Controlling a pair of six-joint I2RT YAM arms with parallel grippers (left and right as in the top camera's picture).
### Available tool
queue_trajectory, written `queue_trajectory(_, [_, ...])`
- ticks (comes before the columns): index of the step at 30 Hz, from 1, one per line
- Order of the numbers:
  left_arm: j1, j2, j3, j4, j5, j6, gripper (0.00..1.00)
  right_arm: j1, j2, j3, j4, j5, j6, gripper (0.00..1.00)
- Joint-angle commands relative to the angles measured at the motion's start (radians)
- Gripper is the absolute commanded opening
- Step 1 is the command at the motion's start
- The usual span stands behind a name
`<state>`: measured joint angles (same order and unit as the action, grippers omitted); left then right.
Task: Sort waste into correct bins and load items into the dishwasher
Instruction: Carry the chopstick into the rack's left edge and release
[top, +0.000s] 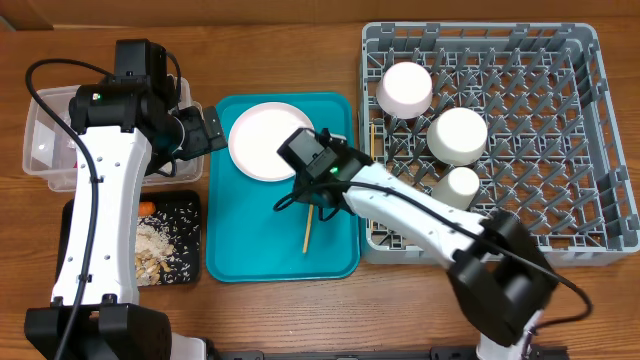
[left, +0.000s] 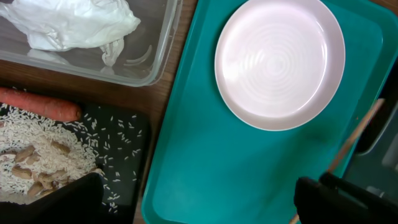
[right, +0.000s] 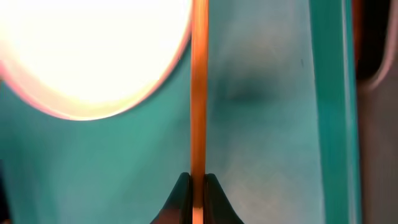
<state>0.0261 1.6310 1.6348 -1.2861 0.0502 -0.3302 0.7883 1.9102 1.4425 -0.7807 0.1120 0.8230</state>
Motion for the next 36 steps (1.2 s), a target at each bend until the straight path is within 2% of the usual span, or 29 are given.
queue_trajectory(1, [-0.007,0.002,0.003,0.004,-0.009,0.013,1.00,-0.051,-0.119,0.050,-0.008,0.014,-0.188,0.04])
queue_trajectory(9, [-0.007,0.002,0.003,0.004,-0.009,0.013,1.00,-0.179,-0.258,0.050,-0.069,0.015,-0.372,0.04])
queue_trajectory(17, [-0.007,0.002,0.003,0.004,-0.009,0.013,1.00,-0.282,-0.240,0.048,-0.163,0.015,-0.541,0.04])
queue_trajectory(27, [-0.007,0.002,0.003,0.004,-0.009,0.013,1.00,-0.321,-0.121,0.047,-0.146,0.014,-0.565,0.04])
queue_trajectory(36, [-0.007,0.002,0.003,0.004,-0.009,0.013,1.00,-0.321,-0.114,0.047,-0.129,0.014,-0.561,0.04])
